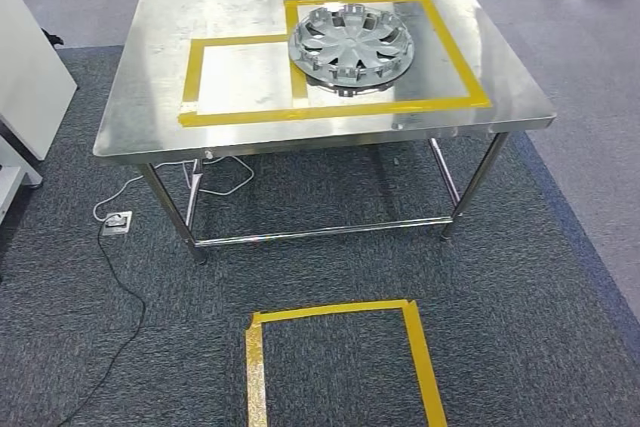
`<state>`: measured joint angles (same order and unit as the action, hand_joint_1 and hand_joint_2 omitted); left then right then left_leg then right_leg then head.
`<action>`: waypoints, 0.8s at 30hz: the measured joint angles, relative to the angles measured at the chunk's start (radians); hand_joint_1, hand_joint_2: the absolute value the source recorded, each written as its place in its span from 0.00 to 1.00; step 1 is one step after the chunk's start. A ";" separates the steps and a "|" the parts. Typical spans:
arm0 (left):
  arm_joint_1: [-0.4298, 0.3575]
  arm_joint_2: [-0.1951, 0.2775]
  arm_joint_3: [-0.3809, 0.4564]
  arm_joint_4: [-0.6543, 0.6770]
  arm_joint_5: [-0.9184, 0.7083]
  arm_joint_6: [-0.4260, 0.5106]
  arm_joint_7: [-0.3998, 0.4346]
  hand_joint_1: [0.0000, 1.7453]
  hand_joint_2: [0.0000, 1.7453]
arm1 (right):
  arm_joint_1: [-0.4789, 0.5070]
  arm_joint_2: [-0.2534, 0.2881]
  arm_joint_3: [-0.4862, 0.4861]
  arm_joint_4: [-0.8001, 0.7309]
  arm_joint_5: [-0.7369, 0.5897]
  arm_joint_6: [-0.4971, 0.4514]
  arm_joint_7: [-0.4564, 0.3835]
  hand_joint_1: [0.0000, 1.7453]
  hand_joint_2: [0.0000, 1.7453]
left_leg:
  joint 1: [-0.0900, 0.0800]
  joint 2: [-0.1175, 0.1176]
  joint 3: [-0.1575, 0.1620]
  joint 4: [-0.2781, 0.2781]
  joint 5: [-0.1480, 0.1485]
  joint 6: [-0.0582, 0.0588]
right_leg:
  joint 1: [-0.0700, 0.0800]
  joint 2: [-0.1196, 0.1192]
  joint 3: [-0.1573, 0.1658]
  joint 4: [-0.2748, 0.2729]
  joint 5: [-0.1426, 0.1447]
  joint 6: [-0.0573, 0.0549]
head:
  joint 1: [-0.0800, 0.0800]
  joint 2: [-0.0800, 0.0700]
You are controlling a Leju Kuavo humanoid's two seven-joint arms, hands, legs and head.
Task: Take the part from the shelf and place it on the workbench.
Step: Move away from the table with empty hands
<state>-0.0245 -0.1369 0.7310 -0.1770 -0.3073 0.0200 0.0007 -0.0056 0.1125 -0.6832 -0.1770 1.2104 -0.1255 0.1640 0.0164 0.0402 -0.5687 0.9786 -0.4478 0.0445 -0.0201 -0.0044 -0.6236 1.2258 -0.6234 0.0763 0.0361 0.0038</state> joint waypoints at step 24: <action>0.001 0.029 0.000 0.000 -0.044 -0.002 -0.032 0.00 0.00 | 0.000 0.002 -0.022 0.002 -0.009 0.006 -0.010 0.00 0.00 | -0.001 -0.081 0.035 0.017 -0.044 -0.010 | 0.009 0.106 0.052 -0.209 0.122 -0.032 | -0.016 0.000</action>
<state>-0.0235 -0.1075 0.7305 -0.1766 -0.3515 0.0180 -0.0309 -0.0060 0.1149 -0.7048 -0.1752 1.2016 -0.1191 0.1542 0.0151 -0.0407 -0.5335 0.9957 -0.4915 0.0345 -0.0114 0.1016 -0.5720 1.0168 -0.5013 0.0443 0.0205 0.0038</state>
